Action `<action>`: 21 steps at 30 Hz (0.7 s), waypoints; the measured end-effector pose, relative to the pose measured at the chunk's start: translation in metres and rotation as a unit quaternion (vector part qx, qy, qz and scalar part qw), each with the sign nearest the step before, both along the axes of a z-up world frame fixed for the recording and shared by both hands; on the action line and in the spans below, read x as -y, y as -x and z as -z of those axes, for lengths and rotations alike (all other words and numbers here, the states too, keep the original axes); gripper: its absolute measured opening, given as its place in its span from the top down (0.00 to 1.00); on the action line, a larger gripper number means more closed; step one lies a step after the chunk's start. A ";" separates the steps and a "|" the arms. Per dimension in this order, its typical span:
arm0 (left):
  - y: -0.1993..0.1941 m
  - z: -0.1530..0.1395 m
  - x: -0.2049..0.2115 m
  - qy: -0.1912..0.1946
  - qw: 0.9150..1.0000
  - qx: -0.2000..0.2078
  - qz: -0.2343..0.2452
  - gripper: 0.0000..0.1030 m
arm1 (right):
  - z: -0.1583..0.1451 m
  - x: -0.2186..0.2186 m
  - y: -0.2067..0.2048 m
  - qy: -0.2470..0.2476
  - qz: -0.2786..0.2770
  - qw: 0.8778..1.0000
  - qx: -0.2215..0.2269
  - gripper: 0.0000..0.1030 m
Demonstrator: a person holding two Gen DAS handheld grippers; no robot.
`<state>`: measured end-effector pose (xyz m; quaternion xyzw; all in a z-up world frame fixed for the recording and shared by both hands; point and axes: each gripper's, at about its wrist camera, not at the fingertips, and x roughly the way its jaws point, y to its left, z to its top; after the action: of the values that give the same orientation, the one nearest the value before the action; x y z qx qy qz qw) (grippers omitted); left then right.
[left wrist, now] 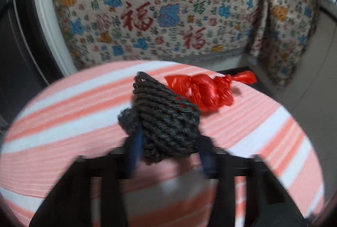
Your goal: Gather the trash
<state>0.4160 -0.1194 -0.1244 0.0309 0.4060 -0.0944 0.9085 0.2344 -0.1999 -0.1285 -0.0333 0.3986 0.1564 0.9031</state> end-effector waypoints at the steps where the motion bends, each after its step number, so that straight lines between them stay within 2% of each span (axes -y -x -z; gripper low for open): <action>1: 0.006 -0.002 -0.006 0.007 1.000 0.004 -0.001 0.73 | 0.000 -0.001 0.000 -0.001 0.001 1.000 0.000 0.45; 3: 0.017 -0.005 -0.016 0.019 1.000 0.003 -0.001 0.77 | -0.002 -0.003 -0.004 -0.002 0.003 1.000 -0.001 0.45; 6: 0.048 -0.009 -0.040 0.041 0.999 -0.013 -0.004 0.77 | -0.006 0.000 -0.017 -0.003 0.008 1.000 -0.005 0.45; 10: 0.092 -0.010 -0.070 0.049 0.998 -0.026 0.000 0.77 | -0.023 0.007 -0.048 -0.007 0.009 1.000 -0.004 0.45; 15: 0.139 -0.013 -0.096 0.057 0.998 -0.032 0.004 0.77 | -0.061 0.013 -0.132 -0.020 0.031 0.998 0.048 0.45; 18: 0.159 -0.014 -0.103 0.059 0.998 -0.035 0.007 0.77 | -0.073 0.006 -0.192 -0.030 0.044 0.997 0.050 0.45; 21: 0.175 -0.011 -0.111 0.061 0.997 -0.040 0.005 0.77 | -0.068 0.006 -0.246 -0.023 0.056 0.997 0.040 0.45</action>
<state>0.2410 -0.0086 -0.1135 -0.0265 0.4357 -0.1247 0.8910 0.4804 -0.2061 -0.0606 0.0036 0.3599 0.1137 0.9260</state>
